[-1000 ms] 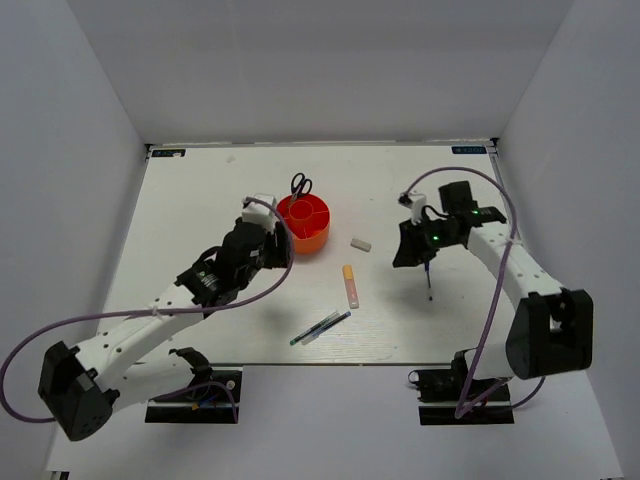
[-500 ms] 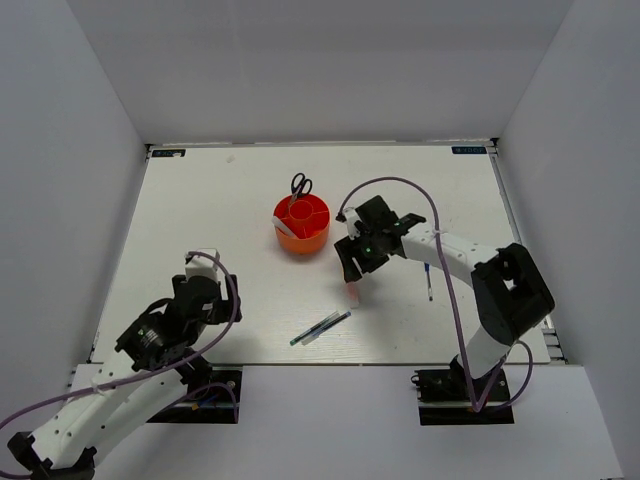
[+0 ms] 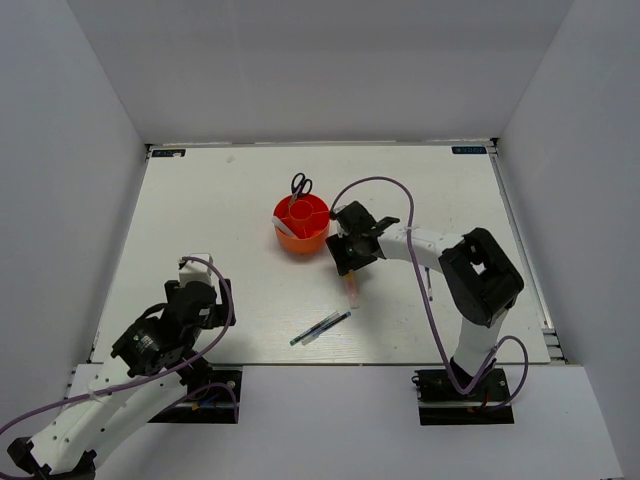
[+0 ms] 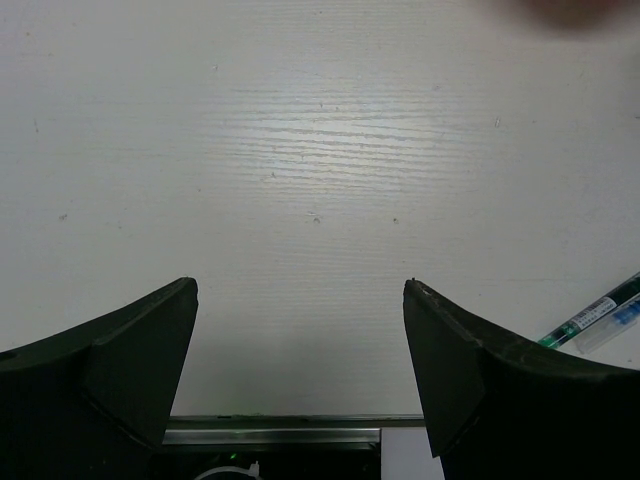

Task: Sort the stationery into containers
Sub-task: Pick up the pen from the center of the board.

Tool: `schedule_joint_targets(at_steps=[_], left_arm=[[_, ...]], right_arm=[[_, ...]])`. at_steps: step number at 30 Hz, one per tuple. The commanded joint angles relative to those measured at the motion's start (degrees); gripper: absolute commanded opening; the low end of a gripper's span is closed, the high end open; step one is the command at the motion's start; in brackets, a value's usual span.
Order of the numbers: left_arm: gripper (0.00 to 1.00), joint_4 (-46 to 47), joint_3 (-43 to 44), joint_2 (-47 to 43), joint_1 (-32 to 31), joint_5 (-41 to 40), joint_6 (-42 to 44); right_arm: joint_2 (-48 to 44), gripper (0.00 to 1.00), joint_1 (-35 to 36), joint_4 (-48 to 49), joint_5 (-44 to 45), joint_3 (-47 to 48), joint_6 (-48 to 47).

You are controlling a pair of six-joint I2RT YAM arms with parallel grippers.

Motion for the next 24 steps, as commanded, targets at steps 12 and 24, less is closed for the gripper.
schedule_joint_targets(at_steps=[12, 24], left_arm=[[0.94, -0.32, -0.53, -1.45, 0.35, -1.38, -0.12], [0.94, -0.23, -0.53, -1.36, 0.43, -1.64, -0.21]], right_arm=[[-1.47, 0.3, 3.44, -4.5, 10.11, -5.79, 1.16], [-10.08, 0.0, 3.09, -11.11, -2.36, 6.68, -9.36]])
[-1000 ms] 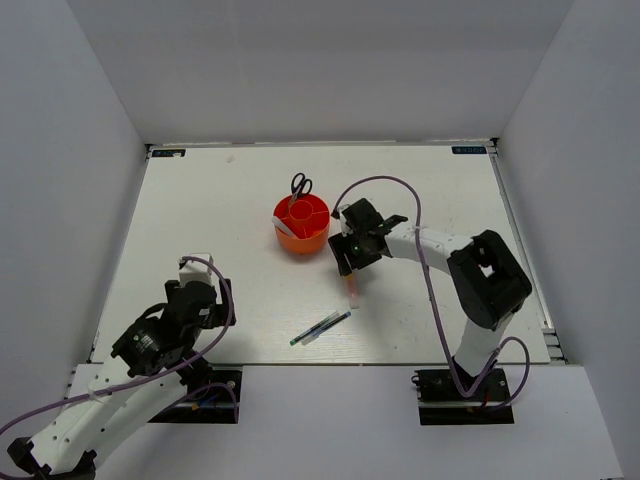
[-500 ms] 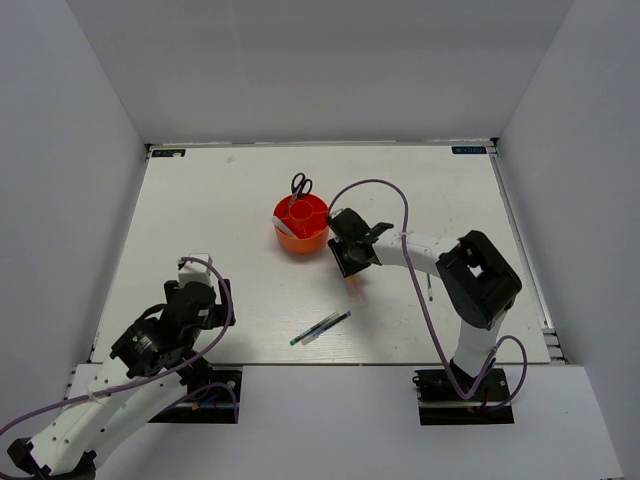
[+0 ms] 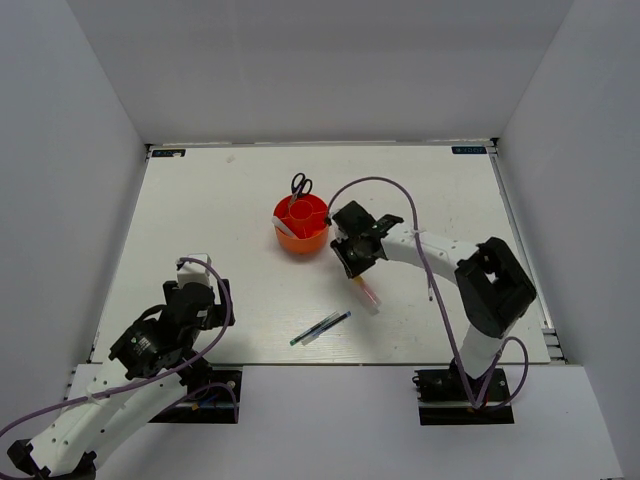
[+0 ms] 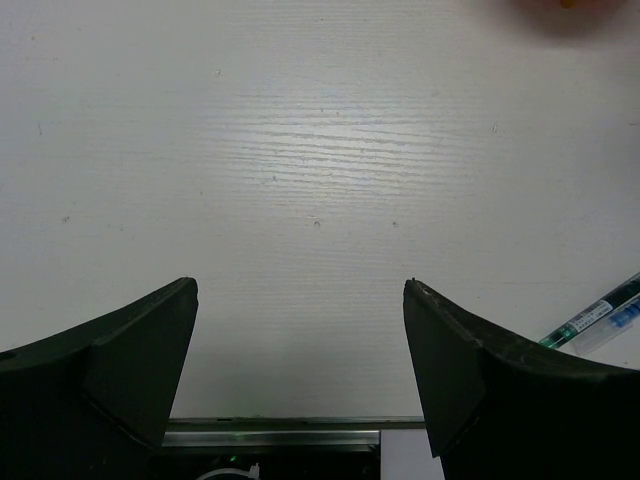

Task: Sort the stationery into containers
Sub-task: Pick up the pen from the center of the board, then place the pen in the storage box.

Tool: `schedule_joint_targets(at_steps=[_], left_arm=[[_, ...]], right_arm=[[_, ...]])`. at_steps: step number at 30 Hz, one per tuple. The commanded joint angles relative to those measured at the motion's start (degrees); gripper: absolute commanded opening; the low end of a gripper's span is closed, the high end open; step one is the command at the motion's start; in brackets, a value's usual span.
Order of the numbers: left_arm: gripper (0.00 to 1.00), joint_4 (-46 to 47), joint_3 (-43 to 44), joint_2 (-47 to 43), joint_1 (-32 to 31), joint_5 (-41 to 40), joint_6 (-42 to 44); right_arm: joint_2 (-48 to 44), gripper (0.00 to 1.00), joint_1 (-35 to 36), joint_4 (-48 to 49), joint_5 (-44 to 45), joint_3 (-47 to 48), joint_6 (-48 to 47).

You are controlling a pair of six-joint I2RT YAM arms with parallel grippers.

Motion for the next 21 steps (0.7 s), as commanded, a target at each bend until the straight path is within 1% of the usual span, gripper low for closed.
schedule_joint_targets(at_steps=[1, 2, 3, 4, 5, 7, 8, 10, 11, 15, 17, 18, 19, 21], left_arm=[[0.94, -0.08, -0.51, -0.22, 0.3, -1.29, -0.21], [0.94, 0.09, -0.6, -0.31, 0.48, -1.2, -0.21], [0.94, -0.08, -0.51, -0.31, 0.39, -1.29, -0.12], [0.94, -0.08, -0.6, -0.31, 0.3, -1.38, -0.21], [0.94, 0.09, -0.6, -0.22, 0.39, -1.38, -0.12], [0.94, 0.09, -0.77, -0.31, 0.39, -1.47, -0.12], [0.94, 0.01, -0.78, -0.22, 0.39, -1.47, -0.12], [0.94, 0.1, -0.69, -0.05, 0.39, -1.55, 0.05], [0.94, 0.18, -0.6, 0.13, 0.39, -1.47, -0.03], [0.94, -0.17, -0.78, 0.66, 0.39, -1.82, -0.29], [0.94, -0.26, -0.69, 1.01, 0.39, -2.17, -0.38], [0.94, -0.26, -0.69, 1.01, 0.39, -2.26, -0.38], [0.94, -0.43, -0.86, 1.36, 0.39, -2.43, -0.3], [0.94, -0.52, -0.69, 1.71, 0.39, -2.96, -0.47]], right_arm=[[-6.87, 0.0, 0.29, -0.98, -7.03, 7.6, -6.32], [-7.41, 0.0, 0.29, -0.55, -8.28, 9.53, -6.33], [-7.59, 0.0, 0.12, -1.06, -10.81, 12.15, -9.02], [-7.59, 0.0, 0.29, -1.42, -11.1, 13.14, -8.96], [-7.07, 0.0, 0.29, -1.77, -15.02, 15.41, -9.4], [-6.88, 0.0, 0.11, -0.99, -16.2, 17.36, -10.45], [-6.54, 0.0, 0.29, 1.28, -19.85, 17.8, -10.89], [-6.27, 0.0, 0.38, 3.75, -21.11, 19.21, -12.74], [-5.83, 0.0, 0.29, 6.2, -23.82, 20.34, -13.09], [-2.85, 0.0, 0.29, 12.01, -33.31, 24.48, -15.54], [0.13, 0.0, 0.29, 12.81, -38.5, 29.21, -16.25], [1.54, 0.0, 0.38, 13.08, -40.44, 29.23, -16.52], [2.16, 0.0, 0.29, 13.26, -41.67, 31.58, -16.87], [4.0, 0.0, 0.2, 14.14, -44.74, 33.27, -18.88]])
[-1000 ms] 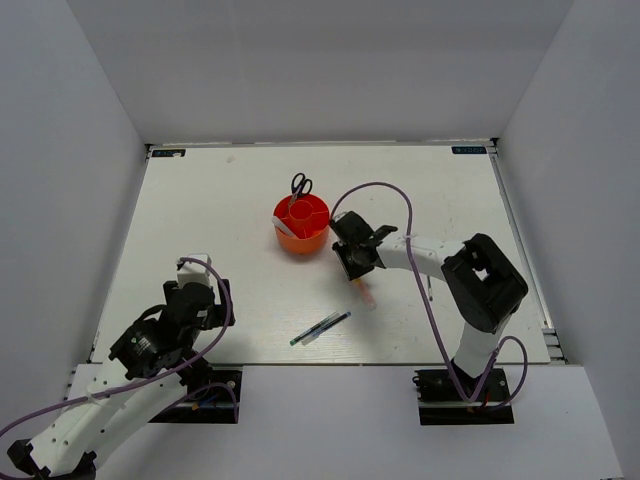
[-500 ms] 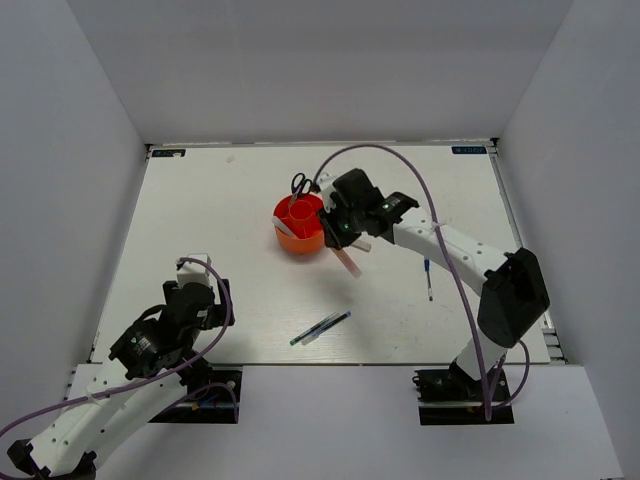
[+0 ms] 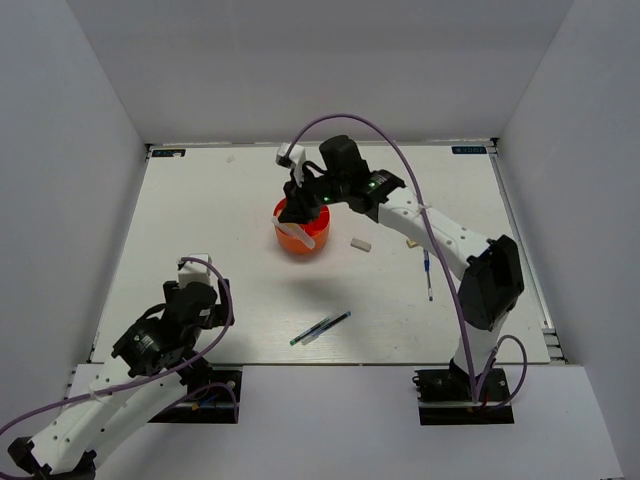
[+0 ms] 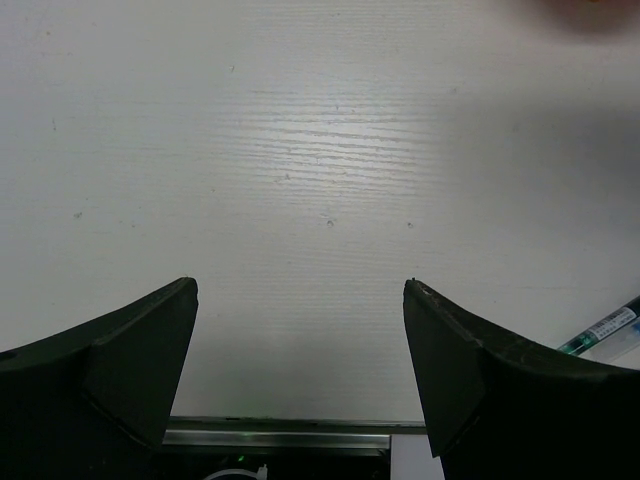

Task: Sort the stationery into containers
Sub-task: Place the pen in the storage box.

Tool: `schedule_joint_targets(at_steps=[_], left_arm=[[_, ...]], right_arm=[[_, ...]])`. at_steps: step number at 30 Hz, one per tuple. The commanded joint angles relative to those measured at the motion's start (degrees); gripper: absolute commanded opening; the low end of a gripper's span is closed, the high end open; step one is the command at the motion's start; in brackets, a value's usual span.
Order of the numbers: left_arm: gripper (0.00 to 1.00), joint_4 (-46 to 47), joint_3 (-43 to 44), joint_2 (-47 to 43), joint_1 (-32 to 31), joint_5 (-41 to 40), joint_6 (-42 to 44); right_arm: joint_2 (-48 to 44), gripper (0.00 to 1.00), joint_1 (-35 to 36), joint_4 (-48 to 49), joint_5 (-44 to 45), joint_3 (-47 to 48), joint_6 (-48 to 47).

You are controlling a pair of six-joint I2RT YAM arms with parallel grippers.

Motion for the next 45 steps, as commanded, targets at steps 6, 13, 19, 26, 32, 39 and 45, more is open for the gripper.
schedule_joint_targets(at_steps=[6, 13, 19, 26, 32, 39, 45], left_arm=[[0.94, -1.9, -0.05, 1.87, 0.37, -2.99, -1.5], [0.94, -2.96, -0.14, 2.13, 0.37, -4.22, -3.26], [0.94, -3.75, -0.32, 2.57, 0.37, -4.22, -4.23], [0.94, -4.1, -0.23, 3.1, 0.28, -4.13, -5.11], [0.94, -4.36, -0.23, 3.8, 0.28, -4.4, -5.02], [0.94, -4.28, -0.23, 3.54, 0.37, -4.48, -4.84], [0.94, -4.1, -0.23, 3.62, 0.37, -4.4, -4.58]], right_arm=[[7.27, 0.0, -0.61, 6.96, -19.93, 8.97, -11.96], [12.54, 0.0, -5.17, 17.65, -41.71, 8.01, -15.77], [15.19, 0.0, -8.08, 39.3, -49.2, 5.03, -7.62], [23.95, 0.0, -10.72, 84.26, -52.55, 4.39, 26.47], [29.34, 0.0, -11.77, 91.77, -54.23, 7.74, 35.74], [29.95, 0.0, -11.95, 91.95, -54.75, 6.17, 35.39], [29.87, 0.0, -12.47, 92.3, -55.81, 3.01, 35.21]])
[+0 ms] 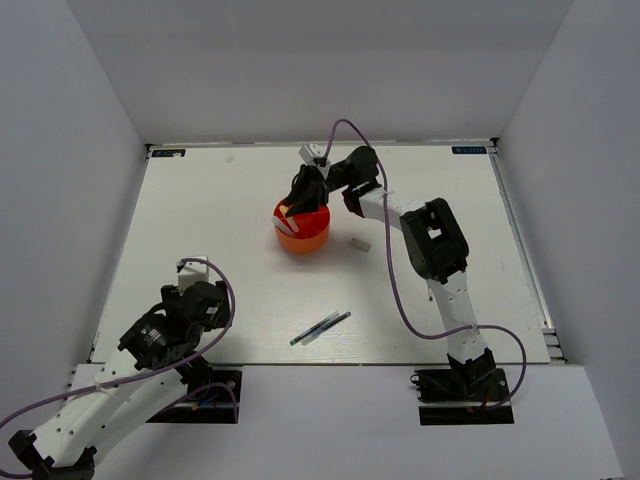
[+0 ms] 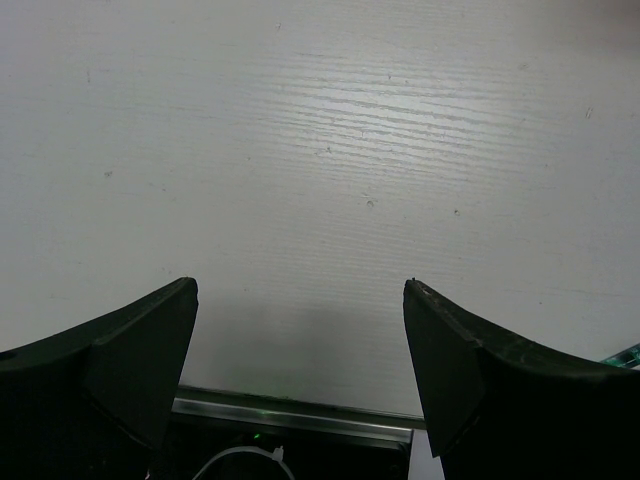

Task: Sort the stationery into containers
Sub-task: Place the pen in the storage box.

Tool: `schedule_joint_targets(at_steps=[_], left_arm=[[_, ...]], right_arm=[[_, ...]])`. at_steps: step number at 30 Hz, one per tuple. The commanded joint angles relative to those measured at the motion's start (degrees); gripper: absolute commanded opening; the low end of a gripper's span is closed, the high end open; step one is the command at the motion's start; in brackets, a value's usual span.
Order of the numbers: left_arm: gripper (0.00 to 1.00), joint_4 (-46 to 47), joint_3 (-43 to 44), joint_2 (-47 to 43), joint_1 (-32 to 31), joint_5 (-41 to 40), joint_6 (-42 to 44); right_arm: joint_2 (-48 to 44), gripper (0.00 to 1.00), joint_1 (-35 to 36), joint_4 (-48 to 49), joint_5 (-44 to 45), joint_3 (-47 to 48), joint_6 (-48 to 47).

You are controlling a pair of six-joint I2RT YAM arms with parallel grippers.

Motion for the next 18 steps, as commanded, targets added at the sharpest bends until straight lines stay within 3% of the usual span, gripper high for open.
schedule_joint_targets(at_steps=[1, 3, 7, 9, 11, 18], left_arm=[[0.94, 0.1, 0.17, -0.26, 0.28, -1.36, -0.01], [0.94, 0.1, 0.08, -0.18, 0.28, -1.36, -0.1], [0.94, 0.27, -0.01, -0.62, 0.28, -1.09, 0.07], [0.94, 0.36, -0.1, -0.53, 0.19, -0.92, 0.08], [0.94, 0.53, -0.1, -0.18, 0.19, -0.92, 0.25], [0.94, 0.53, 0.34, 1.32, 0.19, -0.04, 0.34]], right_arm=[[-0.95, 0.0, -0.3, 4.0, -1.6, -1.79, 0.04], [-0.86, 0.01, -0.56, 4.09, -1.78, -2.93, -0.05], [-0.25, 0.18, -0.39, 3.91, -2.22, -3.55, -0.05], [-0.07, 0.29, -0.74, 3.65, -1.87, -3.9, -0.31], [-0.16, 0.49, -0.74, 3.21, -1.78, -4.07, 0.04], [-2.09, 0.52, -0.91, 1.19, -1.34, -4.69, -0.14]])
